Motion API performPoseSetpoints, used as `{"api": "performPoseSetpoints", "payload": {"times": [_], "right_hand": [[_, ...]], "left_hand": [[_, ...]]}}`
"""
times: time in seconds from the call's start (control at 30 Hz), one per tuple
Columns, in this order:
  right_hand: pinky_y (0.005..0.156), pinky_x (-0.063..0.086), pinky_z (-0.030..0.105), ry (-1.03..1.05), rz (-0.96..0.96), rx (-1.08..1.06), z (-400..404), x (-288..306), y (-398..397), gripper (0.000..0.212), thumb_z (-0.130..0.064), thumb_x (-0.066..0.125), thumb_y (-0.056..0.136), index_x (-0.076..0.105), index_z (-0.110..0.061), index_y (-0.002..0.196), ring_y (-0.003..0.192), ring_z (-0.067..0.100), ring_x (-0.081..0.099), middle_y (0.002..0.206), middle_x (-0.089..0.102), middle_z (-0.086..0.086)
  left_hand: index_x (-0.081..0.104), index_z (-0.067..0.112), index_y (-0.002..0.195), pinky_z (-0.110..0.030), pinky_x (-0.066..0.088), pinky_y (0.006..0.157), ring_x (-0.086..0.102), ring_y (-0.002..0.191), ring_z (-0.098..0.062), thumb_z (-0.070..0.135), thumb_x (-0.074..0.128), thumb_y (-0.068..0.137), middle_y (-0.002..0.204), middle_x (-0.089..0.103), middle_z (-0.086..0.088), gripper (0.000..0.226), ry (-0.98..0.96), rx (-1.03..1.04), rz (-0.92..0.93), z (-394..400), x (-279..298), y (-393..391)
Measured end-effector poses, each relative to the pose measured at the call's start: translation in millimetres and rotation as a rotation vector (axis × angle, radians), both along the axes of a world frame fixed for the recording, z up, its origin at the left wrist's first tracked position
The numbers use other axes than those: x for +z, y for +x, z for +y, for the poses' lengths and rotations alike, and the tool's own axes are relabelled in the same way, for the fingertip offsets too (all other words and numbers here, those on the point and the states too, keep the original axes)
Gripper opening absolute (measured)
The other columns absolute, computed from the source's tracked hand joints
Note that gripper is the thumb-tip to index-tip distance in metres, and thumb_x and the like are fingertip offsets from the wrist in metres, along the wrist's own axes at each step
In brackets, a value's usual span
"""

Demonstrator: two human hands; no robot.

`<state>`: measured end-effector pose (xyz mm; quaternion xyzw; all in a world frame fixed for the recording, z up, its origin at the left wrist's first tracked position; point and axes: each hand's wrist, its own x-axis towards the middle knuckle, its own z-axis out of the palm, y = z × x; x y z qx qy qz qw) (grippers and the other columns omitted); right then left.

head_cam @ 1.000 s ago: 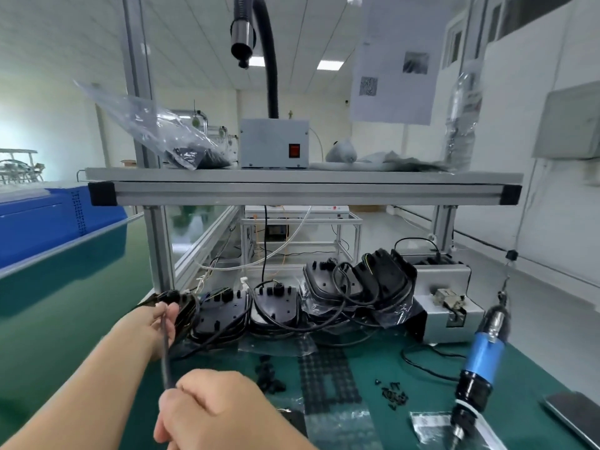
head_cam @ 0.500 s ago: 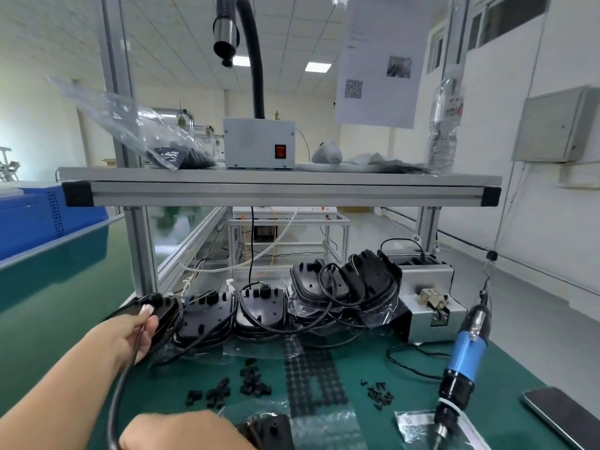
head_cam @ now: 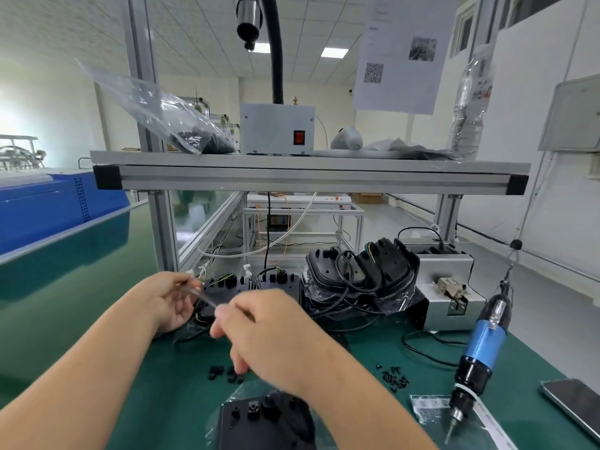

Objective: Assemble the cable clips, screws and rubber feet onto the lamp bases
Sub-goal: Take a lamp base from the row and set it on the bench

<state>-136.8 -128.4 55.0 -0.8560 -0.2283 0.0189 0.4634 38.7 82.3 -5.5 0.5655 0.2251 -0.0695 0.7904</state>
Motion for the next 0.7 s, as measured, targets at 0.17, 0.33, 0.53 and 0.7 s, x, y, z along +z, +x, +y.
{"api": "performPoseSetpoints", "payload": {"times": [0.17, 0.33, 0.53, 0.7], "right_hand": [[0.045, 0.036, 0.018, 0.142, 0.062, -0.068, -3, 12, 23, 0.034, -0.031, 0.042, 0.102, 0.064, -0.015, 0.082, 0.037, 0.001, 0.040, 0.056, 0.057, -0.006], [0.038, 0.033, 0.014, 0.297, 0.182, -0.029, 6, 21, 29, 0.029, -0.021, 0.046, 0.101, 0.062, -0.008, 0.081, 0.042, 0.005, 0.040, 0.059, 0.054, -0.001], [0.037, 0.032, 0.014, 0.211, 0.171, 0.033, 14, 19, 14, 0.028, -0.014, 0.046, 0.099, 0.059, -0.007, 0.075, 0.041, 0.005, 0.038, 0.057, 0.051, -0.001], [0.038, 0.031, 0.016, 0.128, 0.149, 0.061, 12, 10, -1, 0.029, -0.011, 0.046, 0.098, 0.060, -0.005, 0.073, 0.039, 0.005, 0.037, 0.054, 0.051, -0.001]], "left_hand": [[0.055, 0.011, 0.072, -0.018, 0.028, 0.053, 0.053, 0.028, -0.008, 0.021, 0.043, 0.098, 0.039, 0.058, 0.004, 0.030, -0.033, 0.073, 0.081, 2, -31, -3], [0.055, 0.009, 0.076, -0.017, 0.027, 0.049, 0.053, 0.028, -0.008, 0.020, 0.039, 0.099, 0.041, 0.060, 0.002, 0.030, -0.065, 0.090, 0.125, -4, -54, -11], [0.051, 0.011, 0.072, -0.017, 0.023, 0.050, 0.046, 0.023, -0.008, 0.015, 0.036, 0.098, 0.037, 0.056, 0.001, 0.030, -0.037, 0.161, 0.126, -3, -49, -12], [0.045, 0.010, 0.064, -0.018, 0.027, 0.055, 0.041, 0.018, -0.009, 0.009, 0.038, 0.094, 0.029, 0.048, 0.000, 0.031, 0.019, 0.154, 0.074, 4, -46, -17]]}}
